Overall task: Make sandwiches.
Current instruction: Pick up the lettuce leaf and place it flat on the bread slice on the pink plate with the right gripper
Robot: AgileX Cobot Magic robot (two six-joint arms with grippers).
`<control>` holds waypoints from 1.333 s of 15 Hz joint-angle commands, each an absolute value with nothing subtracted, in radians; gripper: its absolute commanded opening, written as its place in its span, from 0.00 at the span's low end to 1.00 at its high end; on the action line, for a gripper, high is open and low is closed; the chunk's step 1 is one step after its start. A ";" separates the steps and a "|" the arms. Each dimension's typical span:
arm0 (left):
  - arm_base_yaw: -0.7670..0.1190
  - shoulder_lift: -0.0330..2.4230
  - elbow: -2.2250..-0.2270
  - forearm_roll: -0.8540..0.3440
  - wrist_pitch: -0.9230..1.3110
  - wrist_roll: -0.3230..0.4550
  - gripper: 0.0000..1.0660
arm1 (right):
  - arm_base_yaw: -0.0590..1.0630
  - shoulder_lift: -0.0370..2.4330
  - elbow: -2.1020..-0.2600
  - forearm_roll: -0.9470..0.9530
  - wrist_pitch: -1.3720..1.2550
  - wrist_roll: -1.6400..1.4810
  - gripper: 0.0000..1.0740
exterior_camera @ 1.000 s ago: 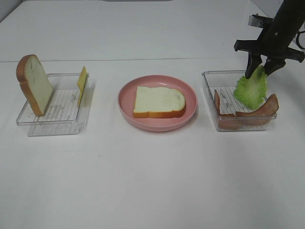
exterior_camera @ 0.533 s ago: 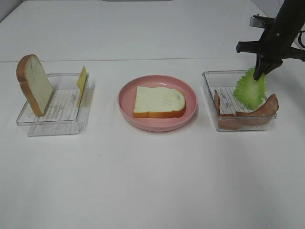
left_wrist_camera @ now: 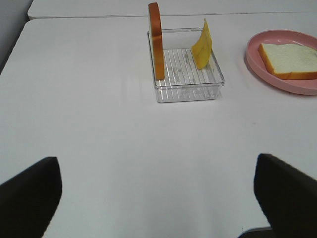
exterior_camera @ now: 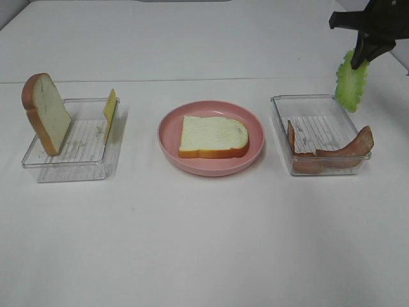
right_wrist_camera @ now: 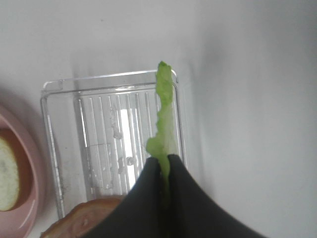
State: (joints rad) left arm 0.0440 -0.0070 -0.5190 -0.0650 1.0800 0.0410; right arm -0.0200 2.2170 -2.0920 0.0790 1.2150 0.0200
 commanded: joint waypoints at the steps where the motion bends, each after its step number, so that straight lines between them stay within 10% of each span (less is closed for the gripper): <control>1: 0.038 -0.021 -0.517 -0.071 1.070 0.041 0.92 | -0.021 2.149 -2.095 0.211 1.327 0.012 0.00; 6: 0.038 -0.021 -0.517 -0.071 1.070 0.041 0.92 | 0.060 2.133 -1.980 0.706 1.267 -0.154 0.00; 11: 0.038 -0.021 -0.517 -0.071 1.070 0.041 0.92 | 0.267 2.178 -1.958 0.720 1.101 -0.161 0.00; 20: 0.038 -0.021 -0.517 -0.071 1.070 0.041 0.92 | 0.318 2.357 -1.958 0.900 0.936 -0.177 0.00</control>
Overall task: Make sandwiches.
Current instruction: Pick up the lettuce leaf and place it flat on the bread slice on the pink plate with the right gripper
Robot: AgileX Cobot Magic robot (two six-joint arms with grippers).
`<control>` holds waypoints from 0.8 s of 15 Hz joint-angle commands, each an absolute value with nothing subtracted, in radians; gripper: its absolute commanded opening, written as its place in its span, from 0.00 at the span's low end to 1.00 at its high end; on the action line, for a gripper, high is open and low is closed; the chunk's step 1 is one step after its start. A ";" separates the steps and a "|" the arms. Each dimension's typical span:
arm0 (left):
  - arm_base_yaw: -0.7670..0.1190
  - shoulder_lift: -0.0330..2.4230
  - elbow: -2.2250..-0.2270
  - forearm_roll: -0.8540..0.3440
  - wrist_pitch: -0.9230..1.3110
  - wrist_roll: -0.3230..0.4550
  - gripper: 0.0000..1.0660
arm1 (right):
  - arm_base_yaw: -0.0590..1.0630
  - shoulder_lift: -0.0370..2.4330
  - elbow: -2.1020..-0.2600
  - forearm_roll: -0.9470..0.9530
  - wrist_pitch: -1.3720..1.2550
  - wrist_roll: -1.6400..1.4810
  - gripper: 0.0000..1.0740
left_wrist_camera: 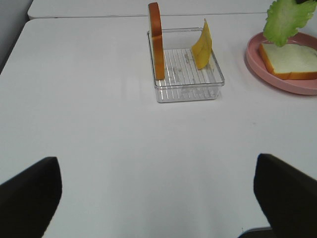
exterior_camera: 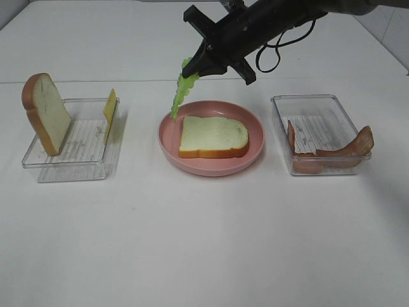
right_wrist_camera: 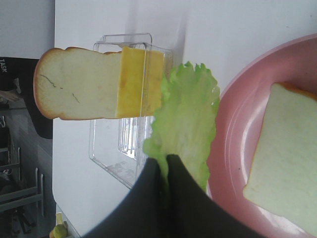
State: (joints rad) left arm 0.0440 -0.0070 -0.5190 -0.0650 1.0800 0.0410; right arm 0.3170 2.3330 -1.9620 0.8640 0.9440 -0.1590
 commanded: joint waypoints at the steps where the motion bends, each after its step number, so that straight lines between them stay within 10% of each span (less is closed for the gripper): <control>1: 0.038 -0.021 -0.517 -0.071 1.070 0.041 0.92 | 0.318 2.377 -1.958 0.914 0.936 -0.181 0.00; 12: 0.038 -0.021 -0.517 -0.071 1.070 0.041 0.92 | 0.300 2.402 -1.959 0.505 0.941 -0.049 0.00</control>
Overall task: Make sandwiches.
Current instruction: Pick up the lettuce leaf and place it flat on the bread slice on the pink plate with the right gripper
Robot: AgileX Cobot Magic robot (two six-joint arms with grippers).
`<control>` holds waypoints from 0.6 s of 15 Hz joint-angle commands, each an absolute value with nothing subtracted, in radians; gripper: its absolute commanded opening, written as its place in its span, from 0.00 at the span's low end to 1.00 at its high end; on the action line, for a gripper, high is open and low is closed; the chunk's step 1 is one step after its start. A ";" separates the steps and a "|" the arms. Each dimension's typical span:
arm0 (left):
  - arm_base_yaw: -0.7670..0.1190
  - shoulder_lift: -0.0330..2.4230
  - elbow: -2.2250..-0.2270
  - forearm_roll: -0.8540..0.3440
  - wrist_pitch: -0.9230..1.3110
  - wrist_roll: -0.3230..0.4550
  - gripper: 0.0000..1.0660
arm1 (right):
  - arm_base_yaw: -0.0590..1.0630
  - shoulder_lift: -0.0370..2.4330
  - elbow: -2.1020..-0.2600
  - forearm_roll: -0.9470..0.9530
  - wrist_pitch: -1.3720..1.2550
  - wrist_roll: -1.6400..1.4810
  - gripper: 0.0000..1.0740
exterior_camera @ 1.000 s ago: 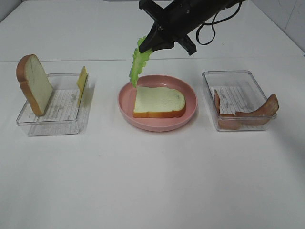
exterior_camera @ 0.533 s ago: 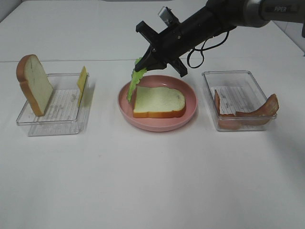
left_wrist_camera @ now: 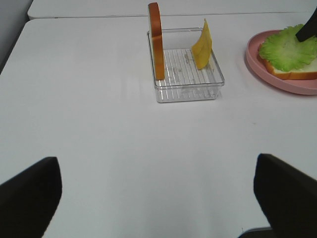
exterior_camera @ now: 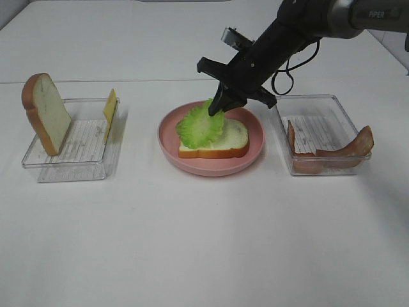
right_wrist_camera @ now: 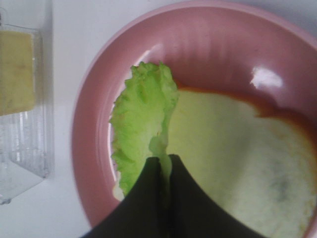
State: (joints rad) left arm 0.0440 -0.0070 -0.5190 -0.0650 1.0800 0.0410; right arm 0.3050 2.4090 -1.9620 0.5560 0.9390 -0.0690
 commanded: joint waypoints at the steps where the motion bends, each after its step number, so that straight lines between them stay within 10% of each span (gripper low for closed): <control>1: 0.038 -0.021 -0.517 -0.071 1.070 0.041 0.92 | 0.300 2.402 -1.959 0.490 0.941 -0.042 0.00; 5: 0.038 -0.021 -0.517 -0.071 1.070 0.041 0.92 | 0.300 2.402 -1.959 0.455 0.945 -0.026 0.00; 9: 0.038 -0.021 -0.517 -0.071 1.070 0.041 0.92 | 0.300 2.391 -1.959 0.458 0.962 -0.020 0.56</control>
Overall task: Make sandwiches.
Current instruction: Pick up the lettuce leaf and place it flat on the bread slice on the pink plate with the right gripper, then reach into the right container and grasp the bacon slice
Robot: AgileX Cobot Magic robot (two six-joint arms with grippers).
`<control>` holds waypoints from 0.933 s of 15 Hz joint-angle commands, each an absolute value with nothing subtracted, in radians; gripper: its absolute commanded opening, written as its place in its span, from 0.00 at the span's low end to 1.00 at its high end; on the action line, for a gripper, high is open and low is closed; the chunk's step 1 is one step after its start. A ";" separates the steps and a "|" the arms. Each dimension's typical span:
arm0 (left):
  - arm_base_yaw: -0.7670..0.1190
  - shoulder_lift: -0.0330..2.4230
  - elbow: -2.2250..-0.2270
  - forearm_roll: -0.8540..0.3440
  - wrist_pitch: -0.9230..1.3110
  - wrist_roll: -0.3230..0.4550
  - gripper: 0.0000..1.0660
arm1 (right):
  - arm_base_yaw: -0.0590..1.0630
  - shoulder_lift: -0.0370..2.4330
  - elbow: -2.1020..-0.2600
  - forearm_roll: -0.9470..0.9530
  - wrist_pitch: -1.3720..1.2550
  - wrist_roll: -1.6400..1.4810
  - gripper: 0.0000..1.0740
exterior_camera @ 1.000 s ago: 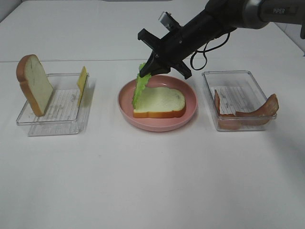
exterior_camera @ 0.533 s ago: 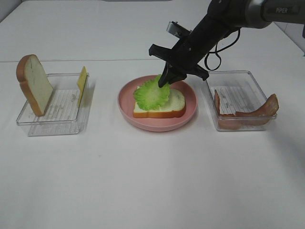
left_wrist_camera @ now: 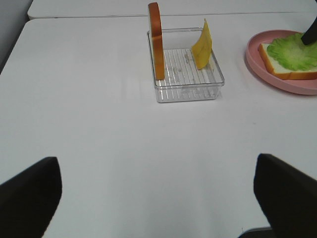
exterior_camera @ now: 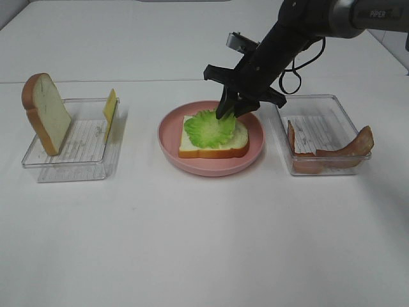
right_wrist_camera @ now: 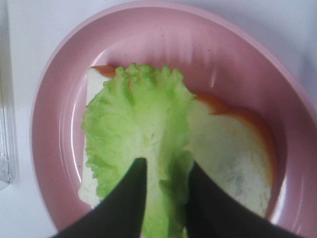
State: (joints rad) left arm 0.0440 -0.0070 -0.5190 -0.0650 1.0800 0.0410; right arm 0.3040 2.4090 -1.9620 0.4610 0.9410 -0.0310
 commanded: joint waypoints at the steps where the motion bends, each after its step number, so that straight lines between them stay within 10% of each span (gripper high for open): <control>1: 0.038 -0.021 -0.517 -0.071 1.070 0.041 0.92 | 0.300 2.357 -1.959 0.444 0.972 -0.046 0.91; 14: 0.038 -0.021 -0.517 -0.071 1.070 0.041 0.92 | 0.192 2.042 -1.941 0.080 1.334 0.096 0.89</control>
